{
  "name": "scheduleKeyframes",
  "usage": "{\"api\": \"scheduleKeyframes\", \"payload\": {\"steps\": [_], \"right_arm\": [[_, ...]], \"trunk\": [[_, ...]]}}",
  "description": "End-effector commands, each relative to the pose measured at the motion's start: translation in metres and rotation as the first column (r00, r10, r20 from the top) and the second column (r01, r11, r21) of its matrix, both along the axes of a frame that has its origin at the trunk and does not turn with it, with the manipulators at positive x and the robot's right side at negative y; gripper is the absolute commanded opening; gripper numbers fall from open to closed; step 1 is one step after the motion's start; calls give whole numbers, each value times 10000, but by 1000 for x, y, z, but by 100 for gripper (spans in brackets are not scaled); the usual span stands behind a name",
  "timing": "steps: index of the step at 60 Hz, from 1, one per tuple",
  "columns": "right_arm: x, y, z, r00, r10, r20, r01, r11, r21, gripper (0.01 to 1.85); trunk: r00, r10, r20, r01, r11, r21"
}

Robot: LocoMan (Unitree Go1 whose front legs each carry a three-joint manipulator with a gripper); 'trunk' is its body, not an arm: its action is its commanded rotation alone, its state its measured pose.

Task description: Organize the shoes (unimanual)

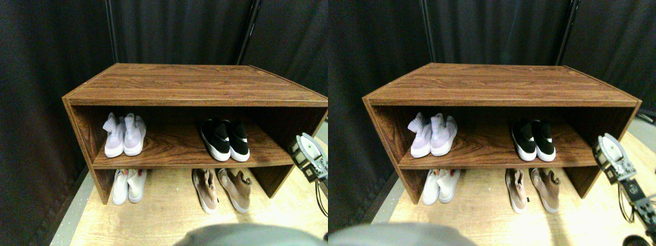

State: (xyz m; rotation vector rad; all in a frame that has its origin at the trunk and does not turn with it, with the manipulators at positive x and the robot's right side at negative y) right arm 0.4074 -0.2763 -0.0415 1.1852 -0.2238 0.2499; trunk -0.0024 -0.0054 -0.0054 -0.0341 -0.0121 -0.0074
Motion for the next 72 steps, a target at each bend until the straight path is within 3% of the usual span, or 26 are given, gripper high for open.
{"api": "scheduleKeyframes", "payload": {"steps": [1, 10, 16, 22, 40, 50, 61, 72], "right_arm": [[-6, -5, -6, 9998, 150, 101, -150, 9999, 38, 6], [-14, -6, -21, 9992, 389, 36, -389, 9992, -14, 6], [-20, -5, -37, 9960, 871, -204, -867, 9960, 224, 6], [-25, -4, -49, 9967, 698, -425, -673, 9961, 575, 6], [-27, -7, -100, 9845, 605, -1646, -399, 9912, 1260, 6], [-12, -10, -136, 9632, 45, -2688, 396, 9865, 1586, 6], [6, -14, -156, 9511, -11, -3087, 638, 9790, 1934, 6], [28, -16, -170, 9279, -842, -3632, 1517, 9752, 1614, 6]], "trunk": [[9997, -4, -257, 0, 9999, -163], [9983, -11, -580, 5, 9999, -103], [9976, -24, -697, 19, 10000, -76], [9962, 0, -874, -8, 10000, -82], [9949, 43, -1004, -64, 9998, -208], [9948, 66, -1020, -96, 9995, -296], [9942, 96, -1072, -139, 9992, -388], [9939, 122, -1097, -169, 9990, -423]]}}
